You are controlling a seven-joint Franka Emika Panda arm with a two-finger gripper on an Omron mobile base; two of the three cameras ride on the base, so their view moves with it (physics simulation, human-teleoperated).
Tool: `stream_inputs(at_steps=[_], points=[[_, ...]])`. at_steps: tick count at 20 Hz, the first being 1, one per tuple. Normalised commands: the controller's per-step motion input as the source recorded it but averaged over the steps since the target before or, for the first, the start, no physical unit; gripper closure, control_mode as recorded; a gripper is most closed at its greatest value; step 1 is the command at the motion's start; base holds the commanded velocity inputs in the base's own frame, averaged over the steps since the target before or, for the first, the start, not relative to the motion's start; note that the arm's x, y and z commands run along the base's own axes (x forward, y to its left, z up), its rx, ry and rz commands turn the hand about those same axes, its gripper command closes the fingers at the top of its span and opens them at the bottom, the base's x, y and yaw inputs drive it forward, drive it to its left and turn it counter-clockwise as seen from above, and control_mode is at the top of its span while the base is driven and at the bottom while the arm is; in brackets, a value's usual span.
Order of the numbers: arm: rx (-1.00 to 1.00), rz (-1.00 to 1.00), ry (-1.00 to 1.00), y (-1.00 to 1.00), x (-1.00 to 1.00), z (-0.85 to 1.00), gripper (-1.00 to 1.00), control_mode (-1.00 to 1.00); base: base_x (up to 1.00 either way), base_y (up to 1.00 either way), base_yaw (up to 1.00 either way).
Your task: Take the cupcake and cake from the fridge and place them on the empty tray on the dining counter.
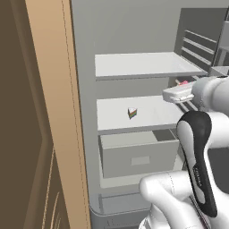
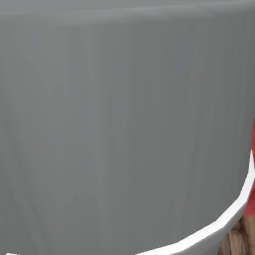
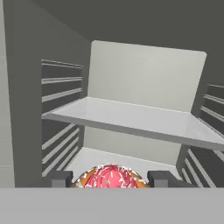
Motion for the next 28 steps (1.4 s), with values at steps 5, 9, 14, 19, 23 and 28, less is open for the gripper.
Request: stream_inputs(at_steps=[5,9,14,19,23,28], points=[[0.0,0.0,0.0,0.0,-0.64,0.0,1.0,-1.0,0.0,0.0,0.0],[0.0,0.0,0.0,0.0,-0.56,0.0,1.0,-1.0,0.0,0.0,0.0],[0.0,0.0,0.0,0.0,-0.46,0.0,1.0,1.0,-0.14,0.0,0.0],[0.0,0.0,0.0,0.0,0.0,0.0,1.0,1.0,-0.87,-0.16,0.0],[0.0,0.0,0.0,0.0,0.0,0.0,1.0,1.0,-0.92,-0.23,0.0],[0.0,0.0,0.0,0.0,0.0,0.0,1.0,1.0,-0.85,-0.28,0.0]])
